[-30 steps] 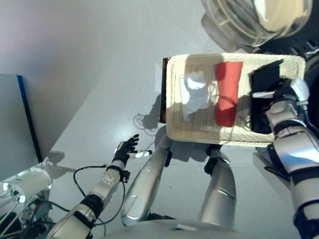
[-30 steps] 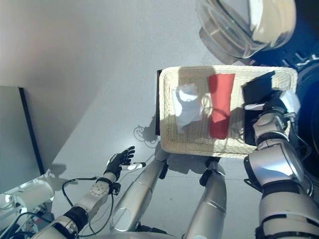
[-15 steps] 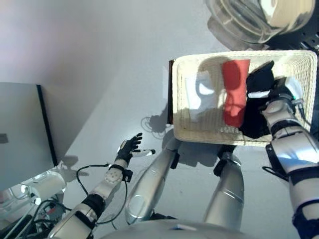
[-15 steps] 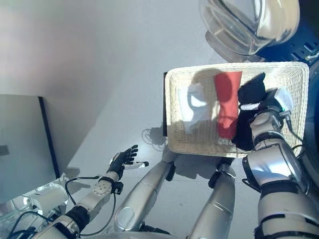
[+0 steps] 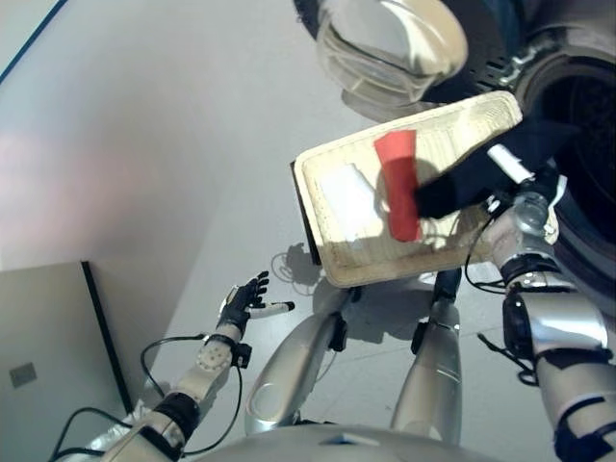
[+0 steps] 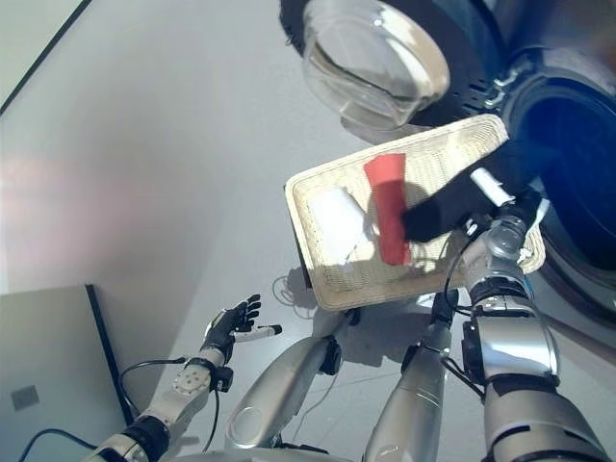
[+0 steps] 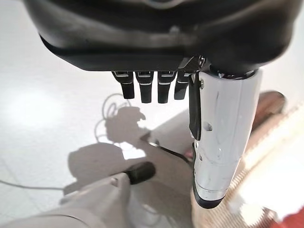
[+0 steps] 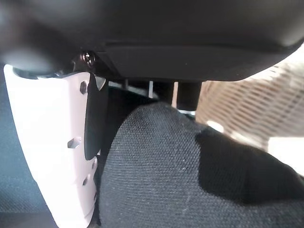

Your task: Pick up the clothes and place them into the washing machine

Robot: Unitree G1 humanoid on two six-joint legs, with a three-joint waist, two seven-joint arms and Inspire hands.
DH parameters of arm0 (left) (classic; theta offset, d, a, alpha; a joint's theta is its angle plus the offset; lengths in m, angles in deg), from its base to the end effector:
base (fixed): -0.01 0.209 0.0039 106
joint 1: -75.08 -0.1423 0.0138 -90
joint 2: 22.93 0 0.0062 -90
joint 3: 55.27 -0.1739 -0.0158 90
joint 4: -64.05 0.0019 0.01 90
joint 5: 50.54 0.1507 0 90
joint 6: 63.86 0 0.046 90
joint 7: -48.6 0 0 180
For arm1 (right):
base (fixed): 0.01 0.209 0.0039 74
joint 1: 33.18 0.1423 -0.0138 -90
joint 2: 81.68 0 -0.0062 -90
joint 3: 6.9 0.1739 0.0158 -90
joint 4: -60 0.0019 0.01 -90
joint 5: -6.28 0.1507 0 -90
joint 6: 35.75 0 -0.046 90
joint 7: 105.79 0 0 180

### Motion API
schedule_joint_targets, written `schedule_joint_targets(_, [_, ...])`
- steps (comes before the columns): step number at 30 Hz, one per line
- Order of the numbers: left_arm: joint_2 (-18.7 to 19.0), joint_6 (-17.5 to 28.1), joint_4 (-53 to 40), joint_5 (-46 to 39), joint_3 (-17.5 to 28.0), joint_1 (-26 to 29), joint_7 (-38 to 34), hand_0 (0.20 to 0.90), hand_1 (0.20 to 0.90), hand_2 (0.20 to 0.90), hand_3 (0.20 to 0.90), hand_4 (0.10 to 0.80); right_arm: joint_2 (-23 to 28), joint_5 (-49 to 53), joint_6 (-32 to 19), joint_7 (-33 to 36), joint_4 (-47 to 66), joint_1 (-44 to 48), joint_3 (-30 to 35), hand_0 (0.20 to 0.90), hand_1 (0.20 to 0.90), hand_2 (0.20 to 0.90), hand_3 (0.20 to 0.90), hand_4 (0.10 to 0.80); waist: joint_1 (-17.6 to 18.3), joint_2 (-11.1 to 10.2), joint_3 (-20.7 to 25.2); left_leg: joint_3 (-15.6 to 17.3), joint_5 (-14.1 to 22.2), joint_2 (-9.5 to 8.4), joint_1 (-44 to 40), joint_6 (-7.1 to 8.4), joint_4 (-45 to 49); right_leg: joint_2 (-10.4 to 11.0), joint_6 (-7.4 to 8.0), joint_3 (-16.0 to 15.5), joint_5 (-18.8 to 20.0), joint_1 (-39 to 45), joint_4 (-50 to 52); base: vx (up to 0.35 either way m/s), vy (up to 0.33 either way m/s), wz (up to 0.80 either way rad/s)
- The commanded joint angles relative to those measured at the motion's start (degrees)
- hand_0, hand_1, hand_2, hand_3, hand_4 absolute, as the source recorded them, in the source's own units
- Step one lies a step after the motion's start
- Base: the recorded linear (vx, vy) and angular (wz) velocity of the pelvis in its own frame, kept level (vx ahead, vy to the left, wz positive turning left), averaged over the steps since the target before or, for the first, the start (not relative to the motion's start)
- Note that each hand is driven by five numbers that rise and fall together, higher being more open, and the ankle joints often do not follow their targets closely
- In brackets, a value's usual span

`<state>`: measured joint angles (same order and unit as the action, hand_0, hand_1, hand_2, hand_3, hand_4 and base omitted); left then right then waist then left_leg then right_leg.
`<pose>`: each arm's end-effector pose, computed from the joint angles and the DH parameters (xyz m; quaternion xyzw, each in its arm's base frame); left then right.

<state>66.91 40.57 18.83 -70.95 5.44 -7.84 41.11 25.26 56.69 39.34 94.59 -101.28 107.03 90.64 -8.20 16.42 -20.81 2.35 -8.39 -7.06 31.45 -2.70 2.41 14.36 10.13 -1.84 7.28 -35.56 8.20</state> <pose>0.1809 0.1581 -0.0630 0.0747 0.2451 -0.0646 0.9645 0.3201 -0.3084 0.1237 0.2492 -0.0224 -0.4218 0.8715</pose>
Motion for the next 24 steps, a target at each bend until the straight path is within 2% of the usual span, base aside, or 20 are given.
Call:
schedule_joint_targets(1, [-0.05, 1.96, 1.59, -0.74, 2.16, -1.3, -1.03, 0.9, 0.9, 0.9, 0.9, 0.8, 4.39, 9.26, -9.23, -1.67, 7.93, 2.32, 0.29, 0.2, 0.2, 0.2, 0.2, 0.3, -1.2, 0.64, 2.26, -3.29, 3.58, 1.27, 4.15, 4.3, 4.65, -1.14, -1.86, 0.16, -1.38, 4.73, -2.59, -0.021, -0.038, -0.09])
schedule_joint_targets(4, [-1.03, 1.61, 3.55, -0.95, 2.01, -1.48, -1.08, 0.9, 0.9, 0.9, 0.9, 0.8, 3.43, 13.88, -12.31, -1.64, 10.54, 3.53, 2.51, 0.2, 0.2, 0.2, 0.2, 0.3, -1.05, 0.83, 2.76, -2.97, 2.95, 1.6, 4.02, 4.37, 4.01, -1.54, -2.06, 0.57, -0.74, 4.47, -3.16, -0.025, -0.037, -0.16])
schedule_joint_targets(7, [-1.34, 1.57, 3.56, -1.55, 1.47, -2.17, -0.67, 0.9, 0.9, 0.9, 0.9, 0.8, 4.87, 15.93, -13.83, -0.8, 11.97, 5.57, 4.56, 0.2, 0.2, 0.2, 0.2, 0.3, -0.89, 1.45, 3.43, -2.87, 3.25, 1.56, 3.86, 4.5, 3.8, -1.74, -2.24, 0.99, -1.29, 4.2, -2.95, -0.012, -0.017, -0.15])
schedule_joint_targets(15, [-1.02, 0.98, 3.55, -1.23, 0.9, -3.61, -0.34, 0.9, 0.9, 0.9, 0.9, 0.8, 9.29, 12.44, -14.8, 1.8, 15.76, 12.08, 1.25, 0.2, 0.2, 0.2, 0.2, 0.3, -1.48, 3.22, 3.65, -2.16, 2.93, 2.04, 5.02, 4.6, 4.62, -2.54, -2.55, 2.57, -1.55, 1.25, -0.61, -0.012, -0.005, -0.03])
schedule_joint_targets(20, [-0.5, 0.86, 4.09, -1.01, 1.45, -3.63, -0.76, 0.9, 0.9, 0.9, 0.9, 0.8, 10.83, 9.09, -15.2, 4.3, 17.53, 14.37, -0.03, 0.2, 0.2, 0.2, 0.2, 0.3, -1.08, 3.52, 2.58, -1.49, 4.27, 2.29, 6.12, 4.35, 7.61, -3.74, -2.98, 3.38, -3.88, -1.85, 5.22, -0.008, 0.001, -0.07])
schedule_joint_targets(24, [-0.1, 0.78, 4.26, -0.87, 1.86, -3.66, -1.49, 0.9, 0.9, 0.9, 0.9, 0.8, 12.67, 7.11, -15.69, 6.72, 18.07, 16.37, -0.64, 0.2, 0.2, 0.2, 0.2, 0.3, -0.68, 3.36, 1.97, -0.71, 6.72, 2.22, 8.55, 4.11, 12.52, -3.68, -3.29, 3.63, -6.73, -4.75, 10.83, -0.007, -0.009, -0.02])
